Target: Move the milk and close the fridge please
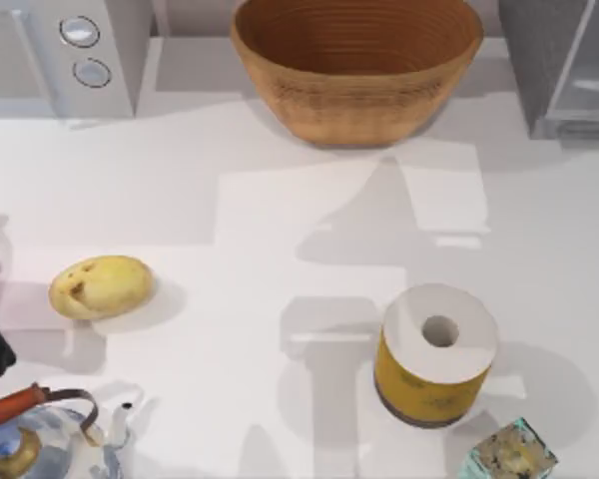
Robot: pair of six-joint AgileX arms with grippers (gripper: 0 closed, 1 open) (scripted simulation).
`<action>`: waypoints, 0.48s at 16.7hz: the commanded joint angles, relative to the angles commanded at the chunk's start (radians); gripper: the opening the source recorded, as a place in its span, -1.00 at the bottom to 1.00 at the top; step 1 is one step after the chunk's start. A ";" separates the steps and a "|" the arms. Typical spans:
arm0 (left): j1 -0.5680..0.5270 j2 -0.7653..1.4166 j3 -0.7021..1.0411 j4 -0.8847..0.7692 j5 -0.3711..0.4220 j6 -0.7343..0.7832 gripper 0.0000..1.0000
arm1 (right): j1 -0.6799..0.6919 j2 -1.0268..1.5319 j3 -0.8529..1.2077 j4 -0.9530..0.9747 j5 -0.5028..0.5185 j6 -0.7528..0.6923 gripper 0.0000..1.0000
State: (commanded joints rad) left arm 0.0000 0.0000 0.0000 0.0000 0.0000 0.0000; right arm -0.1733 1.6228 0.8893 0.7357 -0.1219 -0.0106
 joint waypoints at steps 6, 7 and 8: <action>0.000 0.000 0.000 0.000 0.000 0.000 1.00 | 0.066 -0.786 -0.363 -0.292 0.055 -0.013 1.00; 0.000 0.000 0.000 0.000 0.000 0.000 1.00 | 0.078 -0.910 -0.426 -0.343 0.064 -0.013 1.00; 0.000 0.000 0.000 0.000 0.000 0.000 1.00 | 0.090 -1.026 -0.488 -0.393 0.072 -0.012 1.00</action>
State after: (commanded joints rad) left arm 0.0000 0.0000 0.0000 0.0000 0.0000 0.0000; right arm -0.0832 0.5973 0.4010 0.3424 -0.0499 -0.0222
